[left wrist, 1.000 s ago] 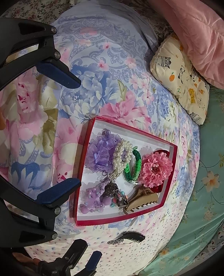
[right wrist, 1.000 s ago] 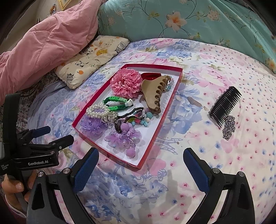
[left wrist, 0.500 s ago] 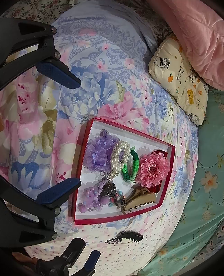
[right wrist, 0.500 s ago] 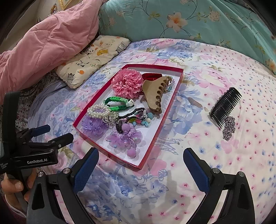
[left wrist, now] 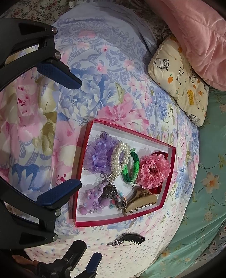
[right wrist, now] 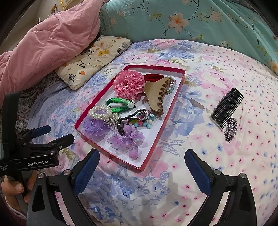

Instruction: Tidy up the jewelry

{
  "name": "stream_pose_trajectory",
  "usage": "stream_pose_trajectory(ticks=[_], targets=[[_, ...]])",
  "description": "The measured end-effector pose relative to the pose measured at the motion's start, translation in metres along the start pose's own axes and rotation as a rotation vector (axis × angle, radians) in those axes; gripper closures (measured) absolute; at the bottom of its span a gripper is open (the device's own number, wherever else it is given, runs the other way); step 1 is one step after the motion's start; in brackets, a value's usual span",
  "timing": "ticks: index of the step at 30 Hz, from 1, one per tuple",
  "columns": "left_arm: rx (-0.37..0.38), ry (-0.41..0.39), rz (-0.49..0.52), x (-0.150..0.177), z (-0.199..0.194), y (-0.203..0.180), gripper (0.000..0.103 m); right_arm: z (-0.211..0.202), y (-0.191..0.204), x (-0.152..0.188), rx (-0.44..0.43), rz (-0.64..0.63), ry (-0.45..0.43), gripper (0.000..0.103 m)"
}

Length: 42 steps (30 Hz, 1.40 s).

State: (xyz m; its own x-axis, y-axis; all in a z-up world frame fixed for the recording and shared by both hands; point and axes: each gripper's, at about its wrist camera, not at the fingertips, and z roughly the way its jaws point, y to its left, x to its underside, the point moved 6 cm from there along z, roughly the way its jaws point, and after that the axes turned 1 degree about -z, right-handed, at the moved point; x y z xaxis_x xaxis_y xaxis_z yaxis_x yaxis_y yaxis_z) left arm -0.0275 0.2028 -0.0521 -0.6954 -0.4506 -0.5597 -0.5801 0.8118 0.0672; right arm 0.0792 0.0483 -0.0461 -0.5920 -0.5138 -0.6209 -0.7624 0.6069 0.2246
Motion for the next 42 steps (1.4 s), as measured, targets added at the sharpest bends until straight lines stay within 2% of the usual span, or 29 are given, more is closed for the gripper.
stream_pose_trajectory(ticks=[12,42], targets=[[-0.018,-0.025,0.027,-0.0011,-0.0022,-0.0022,0.000,-0.0013,-0.0001,-0.0006,-0.009,0.016,-0.010,0.004],[-0.015,-0.020,0.023,-0.0015,-0.0024,-0.0028,0.000,-0.0031,-0.0021,-0.0013,-0.009,0.020,-0.013,0.004]])
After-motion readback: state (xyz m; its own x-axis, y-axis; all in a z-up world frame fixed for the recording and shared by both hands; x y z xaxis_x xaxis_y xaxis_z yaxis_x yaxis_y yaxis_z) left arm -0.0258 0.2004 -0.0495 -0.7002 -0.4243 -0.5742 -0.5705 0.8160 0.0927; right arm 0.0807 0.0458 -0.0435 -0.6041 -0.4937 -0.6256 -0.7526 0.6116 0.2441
